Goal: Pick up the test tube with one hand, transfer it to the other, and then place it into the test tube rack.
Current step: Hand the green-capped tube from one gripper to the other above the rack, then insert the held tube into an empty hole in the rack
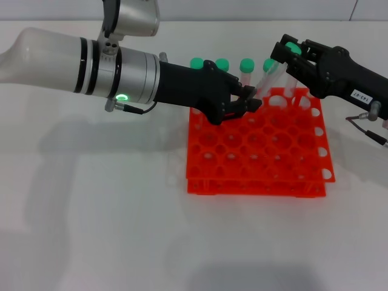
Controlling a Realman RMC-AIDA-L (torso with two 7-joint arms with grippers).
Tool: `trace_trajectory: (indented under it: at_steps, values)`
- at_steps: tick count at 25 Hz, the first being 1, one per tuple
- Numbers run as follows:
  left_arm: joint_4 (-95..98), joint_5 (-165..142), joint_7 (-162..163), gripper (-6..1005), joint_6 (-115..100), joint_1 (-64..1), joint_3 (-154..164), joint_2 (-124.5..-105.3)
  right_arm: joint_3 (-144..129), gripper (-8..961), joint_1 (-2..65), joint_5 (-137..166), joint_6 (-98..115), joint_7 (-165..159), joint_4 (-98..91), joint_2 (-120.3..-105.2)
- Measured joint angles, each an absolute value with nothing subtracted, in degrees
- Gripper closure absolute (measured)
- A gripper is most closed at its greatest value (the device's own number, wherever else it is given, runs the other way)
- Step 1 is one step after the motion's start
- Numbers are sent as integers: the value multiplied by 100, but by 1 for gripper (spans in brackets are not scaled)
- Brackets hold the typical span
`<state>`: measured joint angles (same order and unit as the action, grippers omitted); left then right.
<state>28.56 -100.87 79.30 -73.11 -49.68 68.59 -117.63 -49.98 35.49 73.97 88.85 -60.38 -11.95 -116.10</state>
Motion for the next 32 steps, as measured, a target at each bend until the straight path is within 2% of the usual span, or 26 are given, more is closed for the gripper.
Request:
trace_trajectory:
  at_steps: [9, 14, 20, 24, 25, 27, 29, 32]
  values:
    - [3524, -10471, 8911, 644, -7199, -4825, 6886, -11900, -5030, 704, 3559, 7389, 8850, -6037, -1196, -11595]
    - [4105, -10680, 9642, 638, -7364, -4659, 6952, -11914, -5030, 704, 3561, 7392, 8835, -6038, -1199, -11592]
    - [5485, -11047, 10615, 429, -7740, -4084, 6973, -11925, -5037, 704, 3537, 7419, 8862, -6037, -1245, -11571]
    - [6504, -11078, 10902, 323, -7877, -3416, 6970, -11937, -5043, 704, 3535, 7442, 8889, -5952, -1255, -11560]
    - [6504, -11078, 10902, 297, -7877, -3416, 6970, -11937, -5050, 704, 3534, 7448, 8900, -5931, -1256, -11554]
    - [7094, -10914, 10865, 244, -7880, -2859, 6980, -11943, -5100, 705, 3537, 7459, 8904, -5915, -1264, -11544]
    - [7277, -10799, 10820, 191, -7841, -2626, 6987, -11945, -5199, 705, 3556, 7463, 8885, -5885, -1290, -11539]
    - [7541, -10209, 10271, 114, -7570, -1621, 7001, -11948, -5488, 705, 3592, 7469, 8858, -5713, -1450, -11550]
